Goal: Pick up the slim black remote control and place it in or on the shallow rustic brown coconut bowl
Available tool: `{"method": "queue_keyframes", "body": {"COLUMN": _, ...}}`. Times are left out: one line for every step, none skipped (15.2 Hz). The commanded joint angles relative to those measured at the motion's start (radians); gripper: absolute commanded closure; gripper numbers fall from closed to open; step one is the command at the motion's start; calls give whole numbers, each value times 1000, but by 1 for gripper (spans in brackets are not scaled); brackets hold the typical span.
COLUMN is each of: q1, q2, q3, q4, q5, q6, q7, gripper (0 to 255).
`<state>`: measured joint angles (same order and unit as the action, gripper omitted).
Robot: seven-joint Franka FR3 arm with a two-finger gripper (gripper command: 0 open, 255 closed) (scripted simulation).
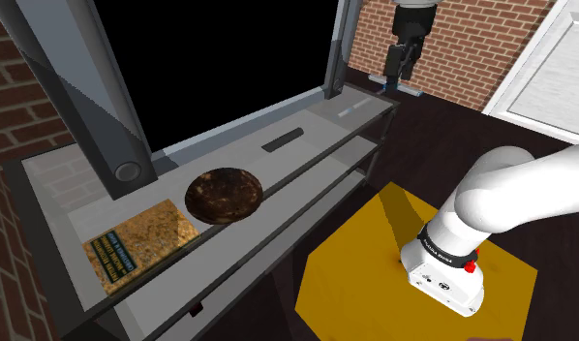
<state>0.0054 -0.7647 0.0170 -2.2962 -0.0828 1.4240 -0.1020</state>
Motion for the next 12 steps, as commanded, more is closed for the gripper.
{"method": "queue_keyframes", "body": {"q1": 0, "q2": 0, "q3": 0, "q4": 0, "q5": 0, "q6": 0, "q7": 0, "gripper": 0}}
{"method": "queue_keyframes", "body": {"q1": 9, "q2": 20, "q3": -20, "q4": -7, "q5": -12, "q6": 31, "q7": -48, "gripper": 0}}
{"method": "queue_keyframes", "body": {"q1": 19, "q2": 43, "q3": -40, "q4": -13, "q5": -24, "q6": 61, "q7": -94, "gripper": 0}}
{"method": "queue_keyframes", "body": {"q1": 29, "q2": 66, "q3": -59, "q4": -17, "q5": -34, "q6": 92, "q7": -141, "gripper": 0}}
{"method": "queue_keyframes", "body": {"q1": 39, "q2": 92, "q3": -78, "q4": -19, "q5": -44, "q6": 123, "q7": -187, "gripper": 0}}
{"method": "queue_keyframes", "body": {"q1": 49, "q2": 118, "q3": -97, "q4": -20, "q5": -52, "q6": 153, "q7": -233, "gripper": 0}}
{"method": "queue_keyframes", "body": {"q1": 59, "q2": 146, "q3": -115, "q4": -19, "q5": -59, "q6": 183, "q7": -279, "gripper": 0}}
{"method": "queue_keyframes", "body": {"q1": 68, "q2": 176, "q3": -131, "q4": -17, "q5": -64, "q6": 213, "q7": -325, "gripper": 0}}
{"method": "queue_keyframes", "body": {"q1": 79, "q2": 206, "q3": -148, "q4": -12, "q5": -68, "q6": 242, "q7": -370, "gripper": 0}}
{"method": "queue_keyframes", "body": {"q1": 89, "q2": 238, "q3": -164, "q4": -7, "q5": -71, "q6": 270, "q7": -415, "gripper": 0}}
{"method": "queue_keyframes", "body": {"q1": 99, "q2": 270, "q3": -178, "q4": 0, "q5": -72, "q6": 298, "q7": -461, "gripper": 0}}
{"method": "queue_keyframes", "body": {"q1": 109, "q2": 303, "q3": -192, "q4": 8, "q5": -72, "q6": 325, "q7": -506, "gripper": 0}}
